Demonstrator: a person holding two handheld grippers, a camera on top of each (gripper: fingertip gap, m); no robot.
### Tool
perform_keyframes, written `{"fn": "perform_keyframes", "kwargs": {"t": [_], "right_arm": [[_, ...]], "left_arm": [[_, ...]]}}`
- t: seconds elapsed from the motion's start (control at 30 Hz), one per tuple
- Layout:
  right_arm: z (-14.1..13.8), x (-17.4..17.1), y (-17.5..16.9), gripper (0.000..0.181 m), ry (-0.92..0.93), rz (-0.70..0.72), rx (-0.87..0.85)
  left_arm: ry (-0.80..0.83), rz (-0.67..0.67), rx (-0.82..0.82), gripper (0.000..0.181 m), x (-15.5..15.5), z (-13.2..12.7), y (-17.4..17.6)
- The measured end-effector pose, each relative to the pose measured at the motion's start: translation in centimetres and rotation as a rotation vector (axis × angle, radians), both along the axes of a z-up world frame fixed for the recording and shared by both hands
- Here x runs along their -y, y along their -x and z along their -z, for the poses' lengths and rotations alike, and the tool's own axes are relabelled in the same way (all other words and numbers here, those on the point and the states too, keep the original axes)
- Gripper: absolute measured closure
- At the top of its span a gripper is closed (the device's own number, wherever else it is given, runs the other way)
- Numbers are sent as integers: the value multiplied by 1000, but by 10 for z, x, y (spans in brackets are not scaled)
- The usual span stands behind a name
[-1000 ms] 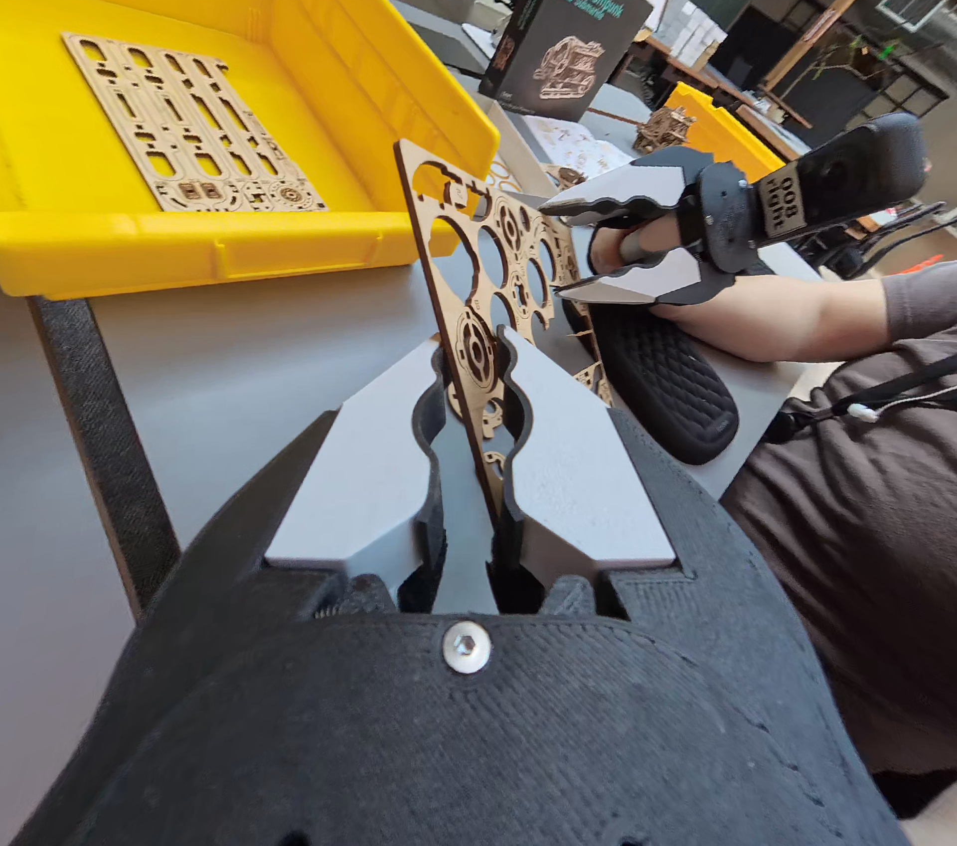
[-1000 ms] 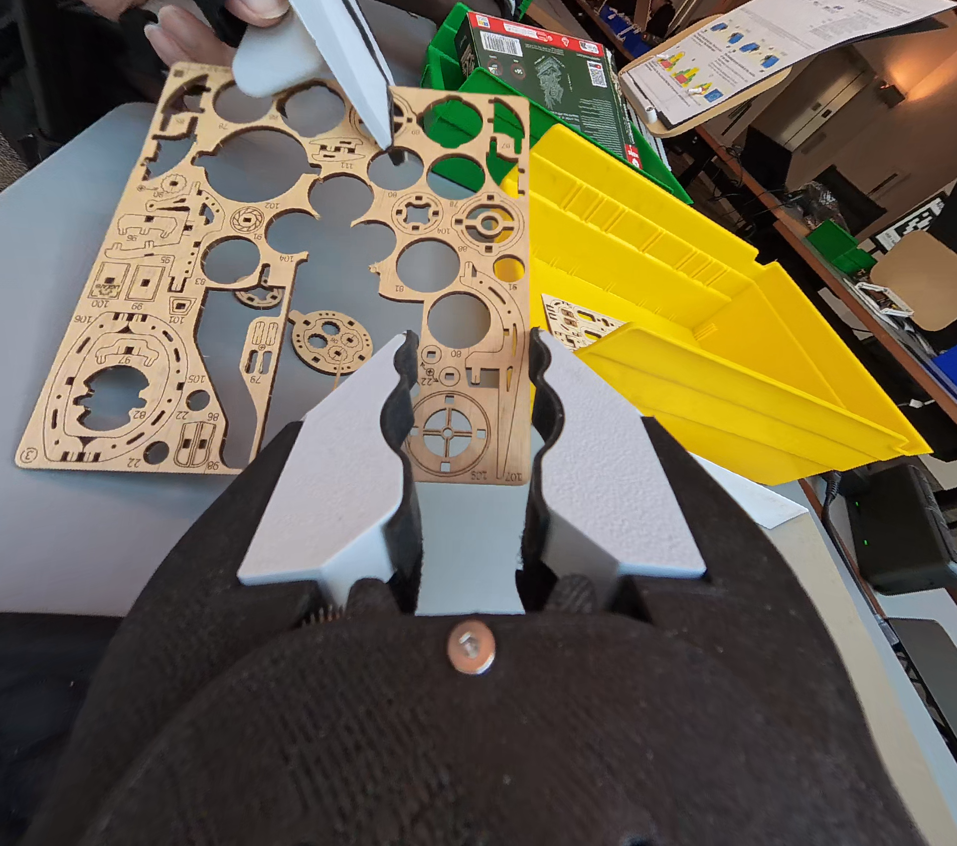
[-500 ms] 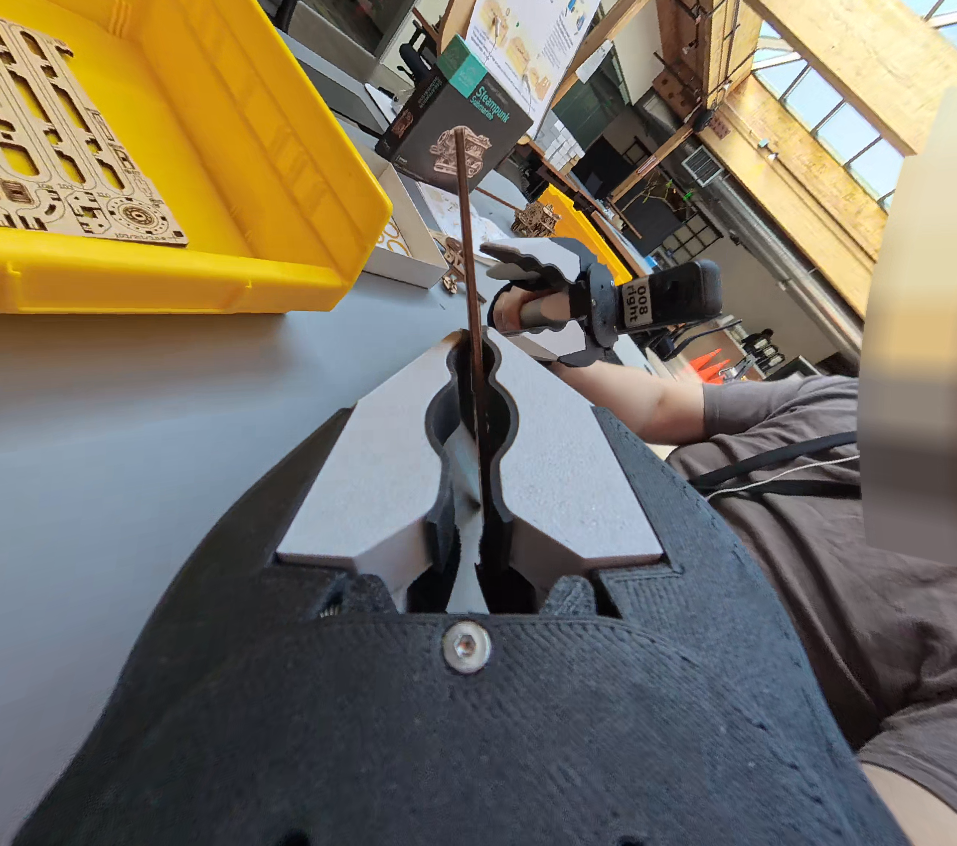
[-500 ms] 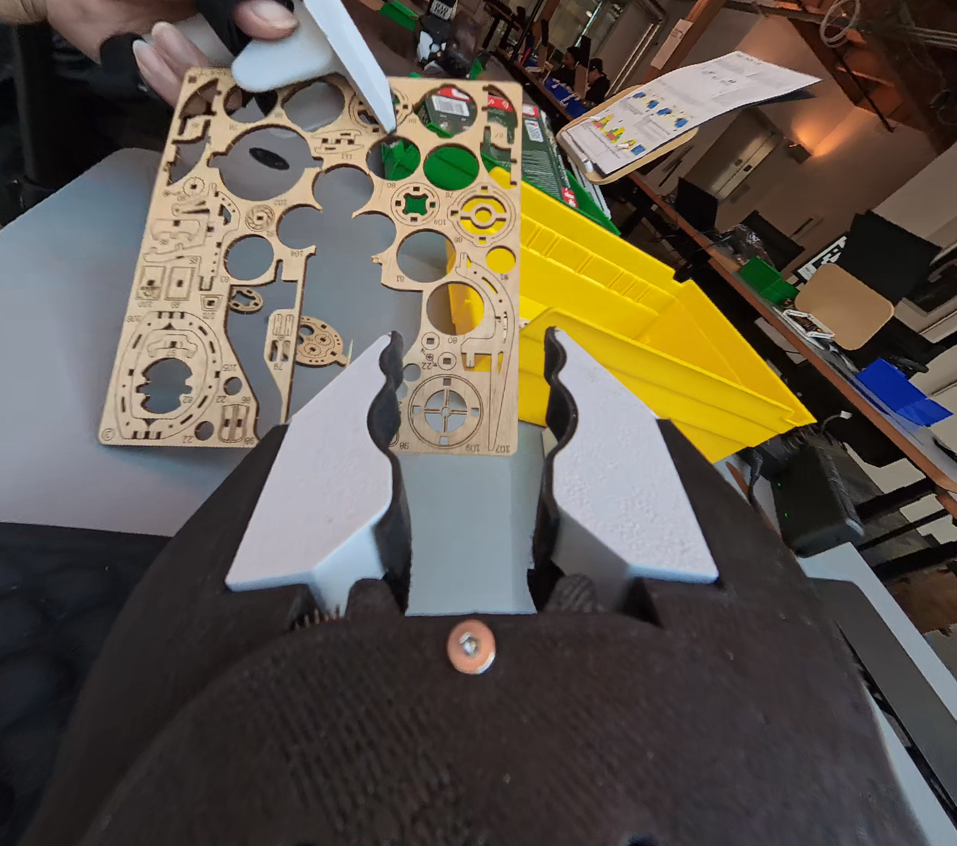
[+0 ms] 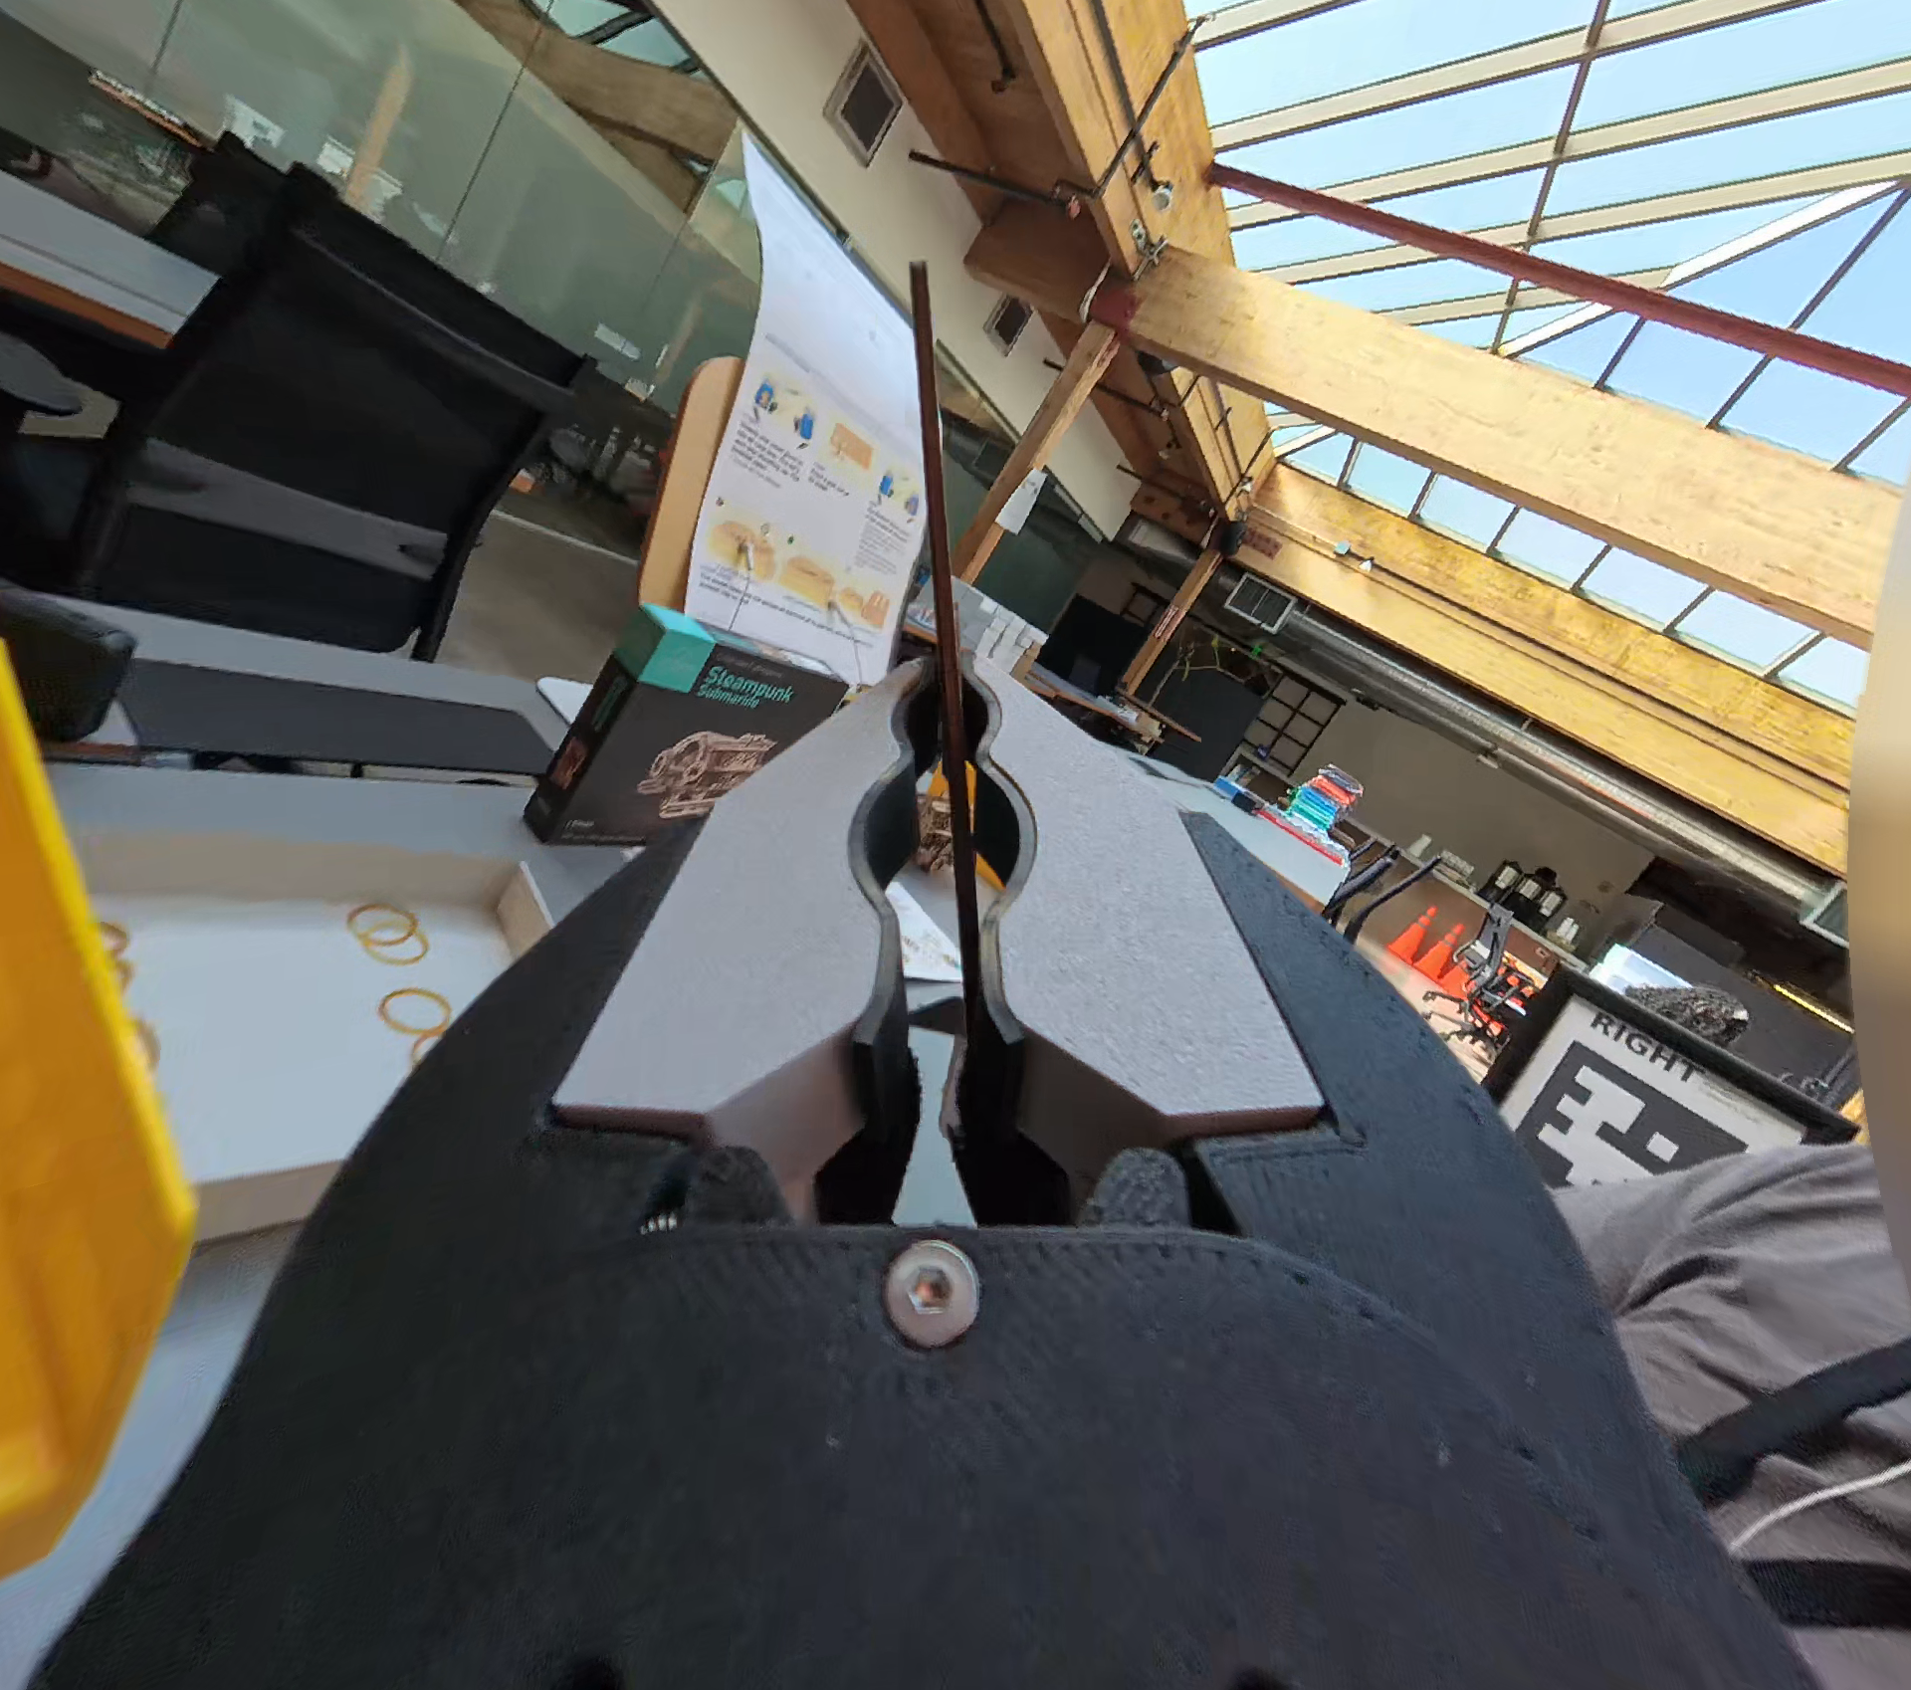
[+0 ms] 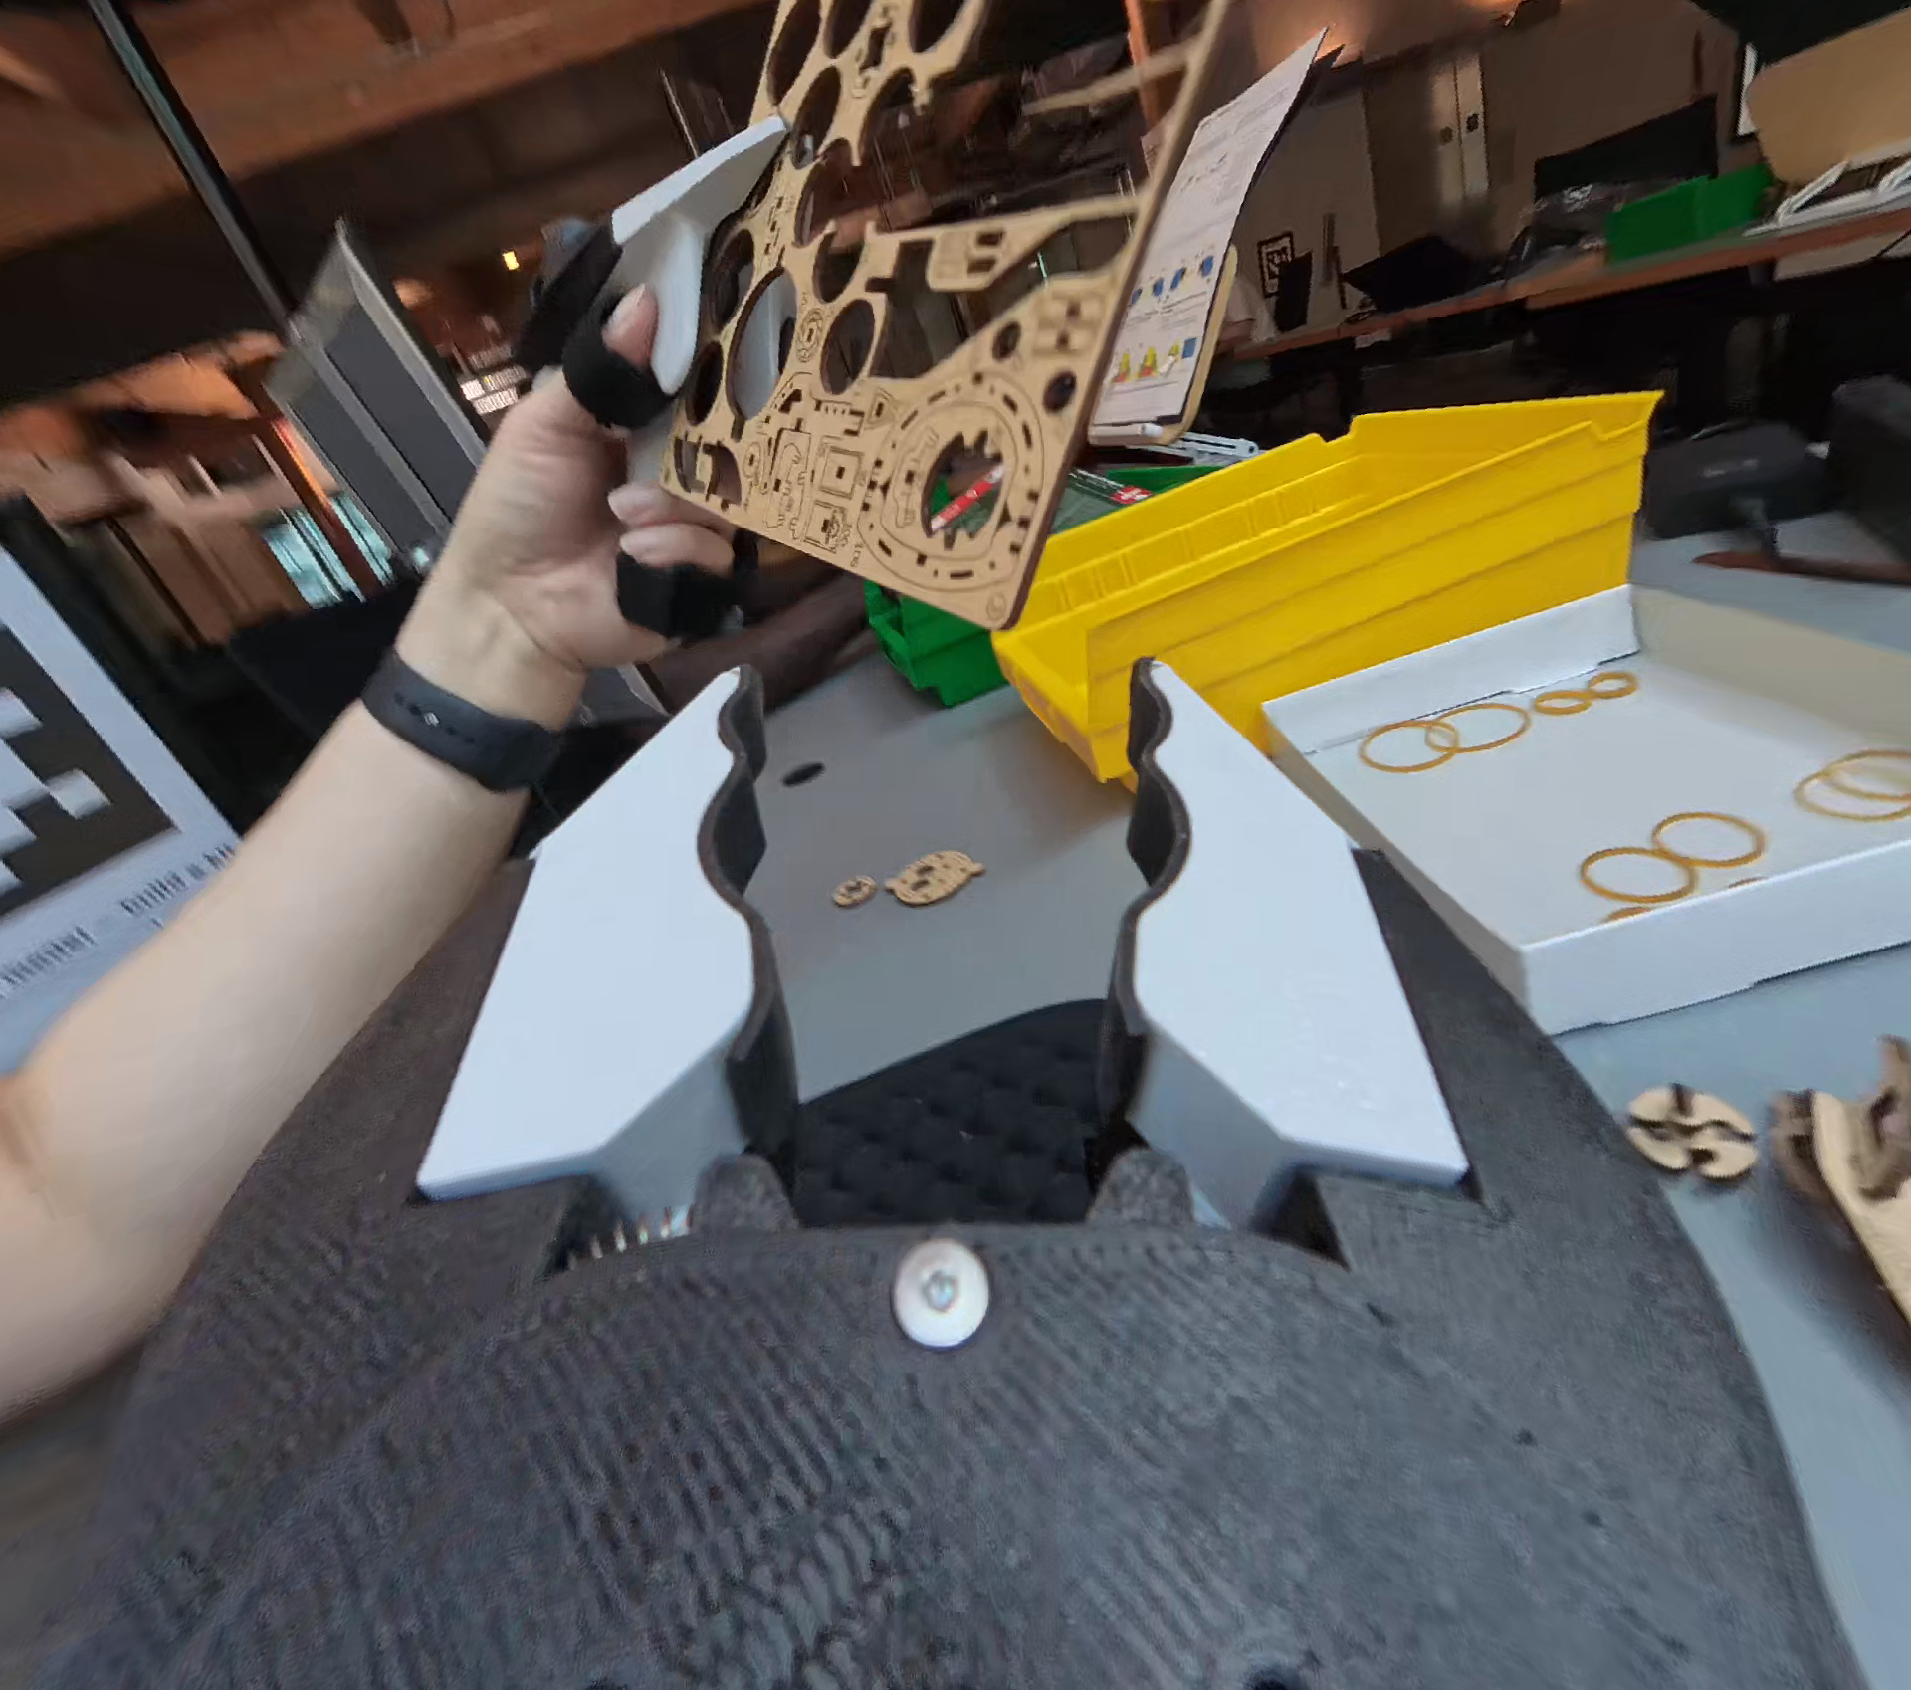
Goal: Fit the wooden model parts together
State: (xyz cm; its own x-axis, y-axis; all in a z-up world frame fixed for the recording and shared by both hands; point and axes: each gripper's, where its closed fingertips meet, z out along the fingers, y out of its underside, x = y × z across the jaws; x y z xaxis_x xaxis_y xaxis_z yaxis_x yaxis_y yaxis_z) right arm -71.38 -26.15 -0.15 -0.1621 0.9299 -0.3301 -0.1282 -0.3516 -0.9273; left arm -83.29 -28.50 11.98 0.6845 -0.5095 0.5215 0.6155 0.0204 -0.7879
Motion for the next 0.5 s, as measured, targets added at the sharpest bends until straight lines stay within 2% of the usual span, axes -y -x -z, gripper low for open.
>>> {"fn": "perform_keyframes", "kwargs": {"t": [0.1,0.2,0.3,0.37,0.4,0.47,0.5], "right_arm": [[-26,-3,-9,104,261,-109,-161],[-66,-18,-28,107,460,-227,-383],[-90,-41,-60,135,477,-215,-562],[-98,-50,-87,173,448,-204,-655],[-99,-53,-99,180,434,-207,-670],[-94,-62,-114,180,419,-197,-623],[-92,-64,-122,180,410,-221,-582]], "left_arm": [[-116,-1,53,181,-23,-27,-37],[-186,11,87,181,-44,-39,-79],[-233,50,146,181,-57,-39,-116],[-239,107,168,181,-63,-33,-141],[-243,136,166,181,-65,-29,-153],[-250,161,142,178,-66,-20,-171],[-239,168,115,163,-67,-13,-178]]}}
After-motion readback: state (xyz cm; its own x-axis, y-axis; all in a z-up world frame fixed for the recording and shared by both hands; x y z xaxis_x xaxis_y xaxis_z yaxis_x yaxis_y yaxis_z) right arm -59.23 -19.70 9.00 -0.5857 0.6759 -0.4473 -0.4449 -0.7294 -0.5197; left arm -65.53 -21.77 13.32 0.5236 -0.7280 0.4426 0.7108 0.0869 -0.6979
